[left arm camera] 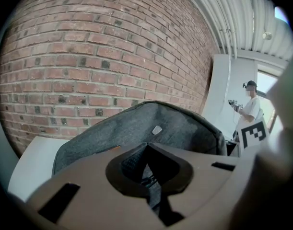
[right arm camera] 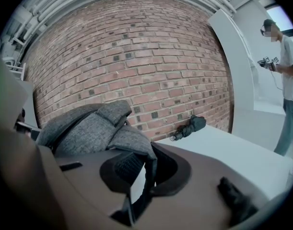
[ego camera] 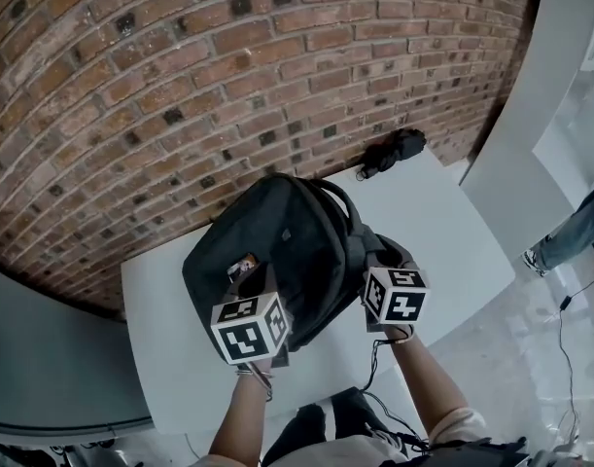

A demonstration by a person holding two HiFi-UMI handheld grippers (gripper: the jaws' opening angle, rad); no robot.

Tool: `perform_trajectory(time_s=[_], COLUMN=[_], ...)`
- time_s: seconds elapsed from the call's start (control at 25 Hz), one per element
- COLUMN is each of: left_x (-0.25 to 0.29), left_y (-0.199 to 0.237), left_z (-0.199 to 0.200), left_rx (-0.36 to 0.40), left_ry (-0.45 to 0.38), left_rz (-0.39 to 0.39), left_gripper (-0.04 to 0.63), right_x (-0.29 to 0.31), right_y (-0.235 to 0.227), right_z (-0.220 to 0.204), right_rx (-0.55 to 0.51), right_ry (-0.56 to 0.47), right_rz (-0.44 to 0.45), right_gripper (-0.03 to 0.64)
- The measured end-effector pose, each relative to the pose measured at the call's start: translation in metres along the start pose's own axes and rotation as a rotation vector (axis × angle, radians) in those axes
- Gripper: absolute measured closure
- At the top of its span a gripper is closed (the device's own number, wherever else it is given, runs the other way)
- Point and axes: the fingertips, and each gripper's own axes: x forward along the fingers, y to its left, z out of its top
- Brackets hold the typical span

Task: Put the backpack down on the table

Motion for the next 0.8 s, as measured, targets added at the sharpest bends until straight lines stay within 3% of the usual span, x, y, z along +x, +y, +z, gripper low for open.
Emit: perform_trajectory(time_s=[0.2, 0.8], left_x=[0.019, 0.067], left_y=[-0.009, -0.032], left_z=[-0.011, -0.035], left_rx=[0.015, 0.053], left_ry=[0.039, 0.125], left_rz=[0.003, 0.008], left_gripper=[0.584, 0.584], right_x=[0.009, 0.038], right_y=[-0.021, -0.07], right_z=[-0.02, -0.082], right_rx=[0.062, 0.122], right_ry=[0.016, 0.12], right_rz=[-0.003, -0.018], right_gripper=[0.572, 0.572])
